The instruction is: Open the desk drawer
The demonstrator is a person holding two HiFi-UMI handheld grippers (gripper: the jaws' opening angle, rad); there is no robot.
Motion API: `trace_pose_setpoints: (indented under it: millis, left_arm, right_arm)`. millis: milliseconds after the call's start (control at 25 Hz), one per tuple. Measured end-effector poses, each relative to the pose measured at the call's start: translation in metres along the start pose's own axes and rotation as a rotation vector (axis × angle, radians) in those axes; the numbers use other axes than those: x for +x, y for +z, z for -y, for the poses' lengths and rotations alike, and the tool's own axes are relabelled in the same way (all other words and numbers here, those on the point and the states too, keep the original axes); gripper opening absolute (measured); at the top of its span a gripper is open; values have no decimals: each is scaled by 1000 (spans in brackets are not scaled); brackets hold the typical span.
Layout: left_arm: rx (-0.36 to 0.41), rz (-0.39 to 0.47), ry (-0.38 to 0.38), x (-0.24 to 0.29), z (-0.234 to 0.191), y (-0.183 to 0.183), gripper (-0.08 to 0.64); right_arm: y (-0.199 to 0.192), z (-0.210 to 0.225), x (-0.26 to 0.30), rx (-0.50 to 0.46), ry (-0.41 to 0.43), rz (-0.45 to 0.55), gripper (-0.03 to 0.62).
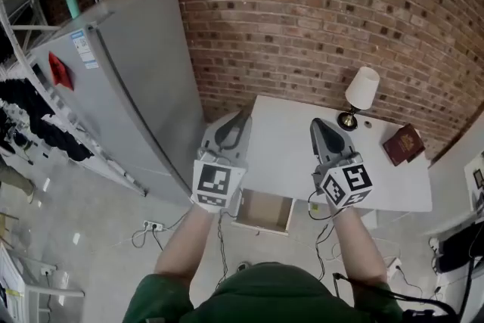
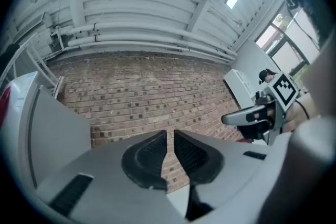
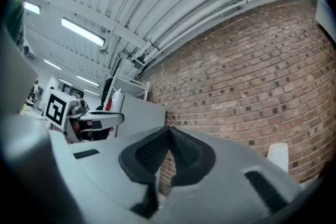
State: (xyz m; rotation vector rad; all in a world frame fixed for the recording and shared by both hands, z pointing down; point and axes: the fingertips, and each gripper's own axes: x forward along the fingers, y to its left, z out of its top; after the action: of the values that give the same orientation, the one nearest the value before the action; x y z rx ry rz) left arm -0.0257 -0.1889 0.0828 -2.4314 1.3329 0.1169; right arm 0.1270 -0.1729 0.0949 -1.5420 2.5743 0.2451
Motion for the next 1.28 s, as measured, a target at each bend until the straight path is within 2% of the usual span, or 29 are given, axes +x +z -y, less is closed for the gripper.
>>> trace_pose_setpoints:
  millis: [240, 440, 1040, 1280]
  left_arm:
    - [-51, 68, -27, 0, 7, 30, 40]
    - [-54, 75, -58, -3, 18, 28, 38]
    - [-117, 53, -76, -10, 10, 14, 35]
    - [-114, 59, -65, -8, 3, 10, 35]
  right_arm:
    - [28, -13, -9, -119, -64, 31, 0]
    - [40, -19, -14, -182, -99, 60, 2]
    - [30, -35, -3, -191, -82, 51, 0]
    - [25, -34, 2, -180, -73, 44, 0]
